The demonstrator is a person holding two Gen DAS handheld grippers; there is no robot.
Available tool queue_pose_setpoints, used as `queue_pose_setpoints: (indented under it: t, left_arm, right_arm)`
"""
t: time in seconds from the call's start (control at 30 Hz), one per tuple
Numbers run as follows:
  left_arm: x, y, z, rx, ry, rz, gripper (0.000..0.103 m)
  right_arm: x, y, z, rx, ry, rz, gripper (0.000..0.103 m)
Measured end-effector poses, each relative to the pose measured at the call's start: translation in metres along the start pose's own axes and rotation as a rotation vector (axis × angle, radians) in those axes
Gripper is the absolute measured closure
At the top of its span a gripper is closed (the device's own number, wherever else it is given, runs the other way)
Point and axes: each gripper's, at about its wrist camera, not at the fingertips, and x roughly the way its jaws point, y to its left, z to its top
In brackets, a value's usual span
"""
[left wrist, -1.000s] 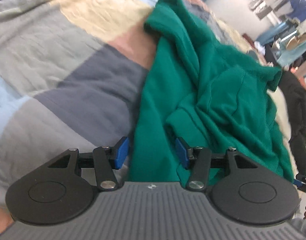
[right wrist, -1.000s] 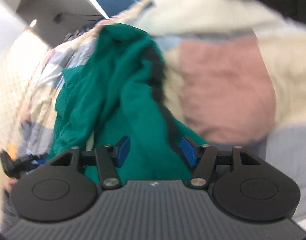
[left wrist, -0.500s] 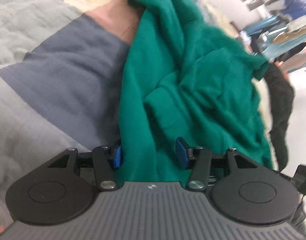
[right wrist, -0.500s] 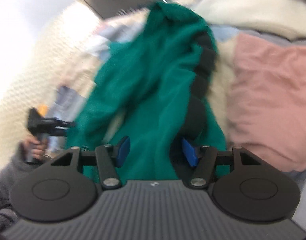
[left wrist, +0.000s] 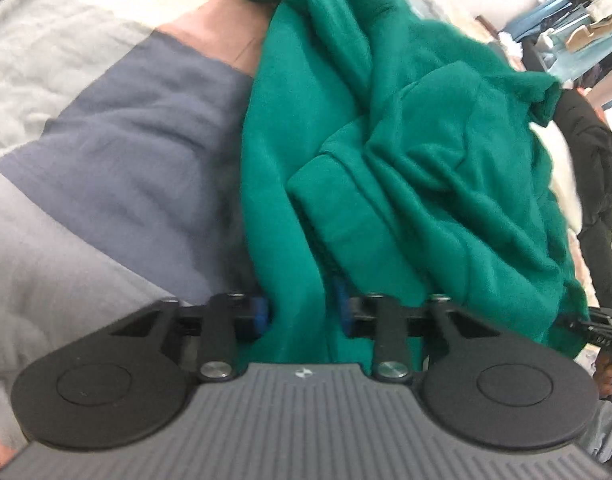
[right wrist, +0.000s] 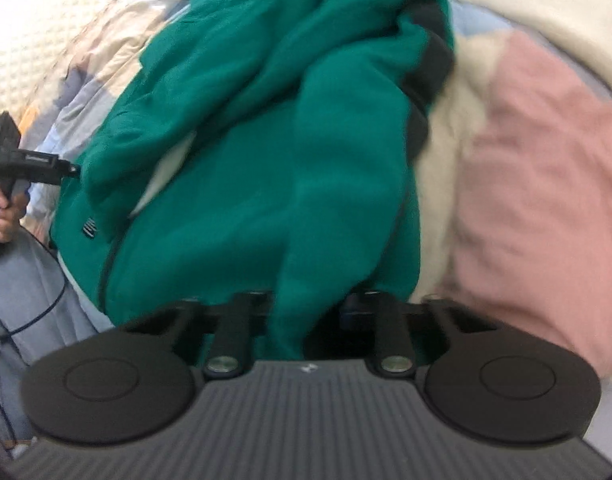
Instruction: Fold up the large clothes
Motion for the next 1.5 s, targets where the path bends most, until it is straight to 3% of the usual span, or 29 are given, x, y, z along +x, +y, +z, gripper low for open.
queue_pose_setpoints:
  t: [0.1, 0.27, 0.43, 0.63, 0.77, 0.87, 0.93, 1.0, 1.27, 1.4, 1.5]
  left_arm:
    - [-0.022, -0.01, -0.001, -0.011, -0.07, -0.028, 0.097]
    - [-0.072, -0.01, 0.001, -0.073, -0.173, -0.134, 0.097]
    - [-0.125, -0.005, -0.007, -0.139, -0.243, -0.242, 0.098]
    - [-0.194, 0.001, -0.038, -0.178, -0.301, -0.36, 0.098]
    - [-0.218, 0.005, -0.065, -0.195, -0.339, -0.412, 0.098]
    - [-0.212, 0.006, -0.074, -0.165, -0.38, -0.41, 0.098]
    - [-0.202, 0.01, -0.067, -0.203, -0.398, -0.448, 0.098]
    - [-0.191, 0.008, -0.055, -0.221, -0.418, -0.437, 0.098]
    - [-0.135, 0.001, 0.035, -0.346, -0.514, -0.414, 0.097]
    - [-0.104, -0.008, 0.081, -0.319, -0.576, -0.337, 0.097]
    - [-0.072, -0.006, 0.105, -0.297, -0.585, -0.315, 0.097]
  right_arm:
    - [-0.029, 0.014, 0.011, 0.028, -0.111, 0.028, 0.092]
    - [-0.088, 0.037, 0.013, 0.064, -0.306, 0.103, 0.092]
    - [-0.125, 0.05, -0.006, 0.122, -0.463, 0.191, 0.092]
    - [-0.169, 0.062, -0.036, 0.196, -0.589, 0.266, 0.092]
    - [-0.188, 0.061, -0.057, 0.247, -0.628, 0.283, 0.092]
    - [-0.189, 0.058, -0.059, 0.282, -0.63, 0.288, 0.092]
    - [-0.186, 0.057, -0.053, 0.3, -0.627, 0.283, 0.092]
    - [-0.179, 0.053, -0.038, 0.333, -0.63, 0.277, 0.092]
    - [-0.124, 0.009, 0.054, 0.564, -0.664, 0.17, 0.092]
    - [-0.085, -0.024, 0.088, 0.666, -0.694, 0.053, 0.092]
    - [-0.051, -0.048, 0.101, 0.729, -0.693, 0.019, 0.092]
